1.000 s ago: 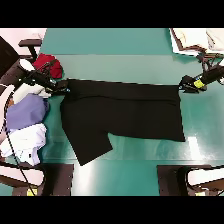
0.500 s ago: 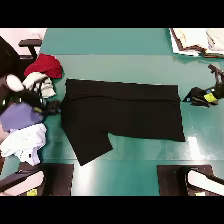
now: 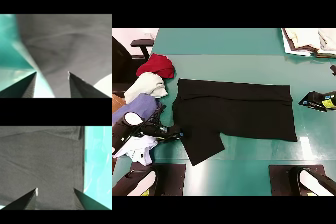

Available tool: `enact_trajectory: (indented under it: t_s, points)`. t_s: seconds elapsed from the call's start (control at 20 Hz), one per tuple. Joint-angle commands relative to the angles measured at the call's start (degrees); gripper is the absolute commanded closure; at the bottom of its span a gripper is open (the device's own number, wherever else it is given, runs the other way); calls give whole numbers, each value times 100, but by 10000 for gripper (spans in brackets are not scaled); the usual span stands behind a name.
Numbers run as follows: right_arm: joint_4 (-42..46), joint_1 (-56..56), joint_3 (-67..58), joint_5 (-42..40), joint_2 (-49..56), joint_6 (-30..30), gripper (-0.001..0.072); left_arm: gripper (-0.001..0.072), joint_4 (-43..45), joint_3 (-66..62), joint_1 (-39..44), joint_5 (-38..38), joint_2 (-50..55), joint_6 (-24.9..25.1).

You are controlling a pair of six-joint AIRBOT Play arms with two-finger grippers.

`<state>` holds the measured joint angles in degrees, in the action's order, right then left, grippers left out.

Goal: Fold the shirts.

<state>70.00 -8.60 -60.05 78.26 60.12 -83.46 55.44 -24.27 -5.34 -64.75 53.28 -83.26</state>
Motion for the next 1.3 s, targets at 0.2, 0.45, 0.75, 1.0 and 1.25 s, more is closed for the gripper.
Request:
enact_trajectory:
  t_s: [0.2,0.45,0.75,1.0,1.25]
  points:
    - [37,-94,28,330,-76,90,209,675,-688,212,2,304,-74,420]
    - [68,-1189,988,640,-92,173,207,687,-625,-385,2,-275,-245,422]
    - [-13,-2391,2796,267,94,282,201,687,-680,-621,2,-278,-608,356]
    - [-662,-1755,3099,-616,409,326,328,687,-684,-621,2,-280,-608,354]
    - [-728,-1106,2765,-824,411,315,575,687,-660,-621,2,-348,-608,352]
